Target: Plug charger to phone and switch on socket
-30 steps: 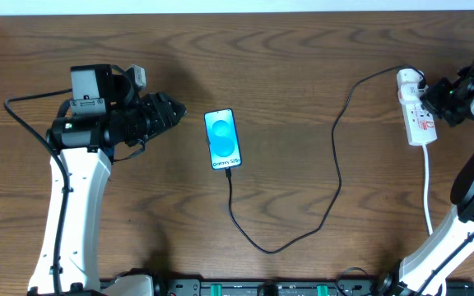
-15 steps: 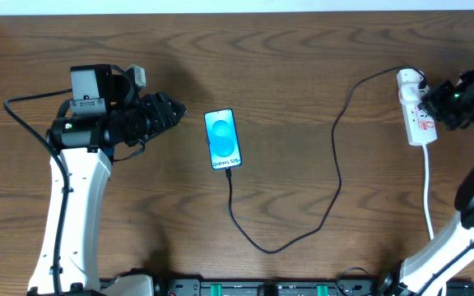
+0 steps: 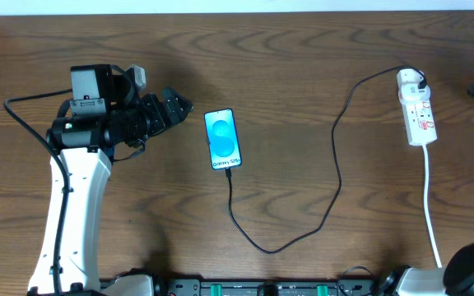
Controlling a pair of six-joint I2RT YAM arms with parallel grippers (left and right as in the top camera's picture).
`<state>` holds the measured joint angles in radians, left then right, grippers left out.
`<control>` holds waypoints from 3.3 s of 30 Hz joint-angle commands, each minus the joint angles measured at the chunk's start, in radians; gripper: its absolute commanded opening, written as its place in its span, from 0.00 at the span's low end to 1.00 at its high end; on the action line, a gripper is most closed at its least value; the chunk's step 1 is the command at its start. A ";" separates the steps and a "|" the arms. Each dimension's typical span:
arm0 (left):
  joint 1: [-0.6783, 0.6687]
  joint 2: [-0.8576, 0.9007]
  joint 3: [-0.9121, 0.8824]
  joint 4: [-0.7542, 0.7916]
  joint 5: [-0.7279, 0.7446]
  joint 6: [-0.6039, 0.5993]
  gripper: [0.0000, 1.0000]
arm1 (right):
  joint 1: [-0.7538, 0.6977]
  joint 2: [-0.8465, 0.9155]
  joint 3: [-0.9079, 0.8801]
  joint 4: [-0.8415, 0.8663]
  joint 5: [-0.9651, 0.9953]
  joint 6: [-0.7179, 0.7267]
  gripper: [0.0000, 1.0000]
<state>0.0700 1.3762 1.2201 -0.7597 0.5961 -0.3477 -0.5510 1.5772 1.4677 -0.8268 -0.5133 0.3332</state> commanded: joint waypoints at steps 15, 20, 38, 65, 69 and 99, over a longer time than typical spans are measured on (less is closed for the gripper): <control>-0.004 -0.007 -0.005 -0.003 -0.005 -0.006 0.98 | 0.436 -0.264 0.005 -0.180 0.089 -0.299 0.28; -0.004 -0.007 -0.005 -0.003 -0.005 -0.006 0.98 | 0.575 -0.292 0.005 -0.215 0.176 -0.309 0.57; -0.004 -0.007 -0.005 -0.003 -0.005 -0.006 0.98 | 0.667 -0.296 0.004 -0.311 0.259 -0.305 0.99; -0.004 -0.007 -0.005 -0.003 -0.005 -0.006 0.98 | 0.665 -0.399 -0.113 -0.076 0.481 -0.306 0.99; -0.004 -0.007 -0.005 -0.003 -0.005 -0.006 0.98 | 0.663 -0.534 -0.306 0.124 0.489 -0.306 0.99; -0.004 -0.007 -0.005 -0.003 -0.005 -0.006 0.98 | 0.663 -1.517 -1.416 0.801 0.534 -0.305 0.99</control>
<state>0.0700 1.3762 1.2194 -0.7597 0.5961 -0.3477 0.1108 0.1051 0.0818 -0.0299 0.0154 0.0326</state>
